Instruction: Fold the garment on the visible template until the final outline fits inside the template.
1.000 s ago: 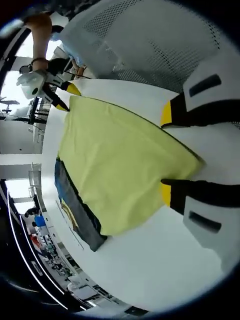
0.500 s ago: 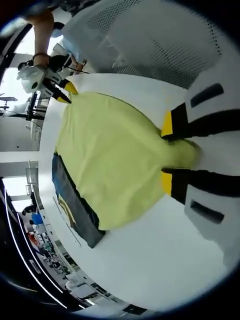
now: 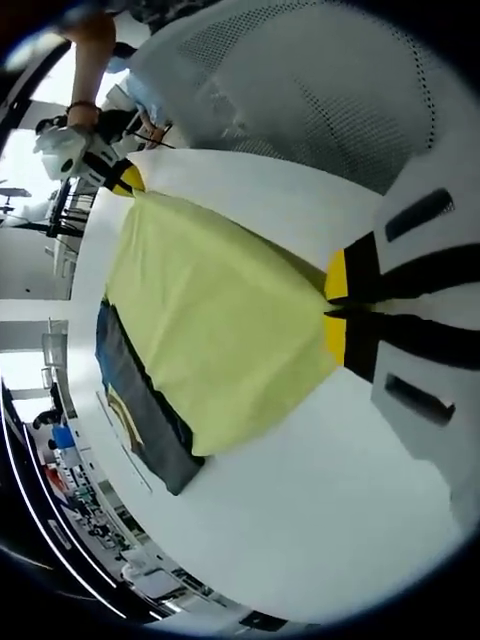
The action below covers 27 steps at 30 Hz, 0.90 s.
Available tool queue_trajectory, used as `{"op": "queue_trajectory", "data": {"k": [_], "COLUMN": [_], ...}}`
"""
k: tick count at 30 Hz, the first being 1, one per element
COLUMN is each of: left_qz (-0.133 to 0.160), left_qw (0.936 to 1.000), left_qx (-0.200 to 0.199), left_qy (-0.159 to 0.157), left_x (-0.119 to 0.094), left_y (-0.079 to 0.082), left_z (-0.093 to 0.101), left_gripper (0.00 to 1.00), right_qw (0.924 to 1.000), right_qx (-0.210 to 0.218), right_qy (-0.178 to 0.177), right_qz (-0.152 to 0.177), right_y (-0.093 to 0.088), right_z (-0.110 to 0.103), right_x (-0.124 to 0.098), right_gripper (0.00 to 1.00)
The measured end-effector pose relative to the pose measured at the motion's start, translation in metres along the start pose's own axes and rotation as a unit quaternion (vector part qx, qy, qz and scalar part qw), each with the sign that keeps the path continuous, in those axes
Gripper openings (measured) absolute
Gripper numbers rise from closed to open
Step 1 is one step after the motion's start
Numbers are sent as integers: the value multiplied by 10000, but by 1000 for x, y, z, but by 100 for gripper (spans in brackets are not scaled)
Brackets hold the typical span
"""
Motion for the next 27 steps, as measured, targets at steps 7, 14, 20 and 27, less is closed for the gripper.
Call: {"op": "queue_trajectory", "data": {"k": [7, 14, 20, 27], "left_qz": [-66, -185, -321, -428], "left_qw": [10000, 9998, 9993, 9981], "left_qx": [-50, -39, -202, -438], "left_qy": [-4, -24, -53, -113], "left_x": [-10, -22, -33, -44], "left_y": [-3, -7, -15, -20], "left_z": [10, 23, 33, 46], "left_gripper": [0, 0, 0, 0], "right_qw": [9999, 9995, 9987, 9969], "right_qx": [92, 181, 224, 247], "right_qy": [138, 263, 437, 684], "right_qz": [-4, -60, -132, -308], "right_y": [-3, -7, -9, -14], "right_z": [-15, -31, -48, -62], "right_x": [-7, -15, -20, -28], "right_gripper": [0, 0, 0, 0]}}
Point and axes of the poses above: the point that each gripper's makers call its tool centre point, and the gripper's own axes: x roughly forward along the fingers, z roughly to its right, y roughly out of its top, the point moved 2 cm from there along -x, roughly backward along the fingers, and after that the axes turned 11 degrees about z, right-handed, at the moved point
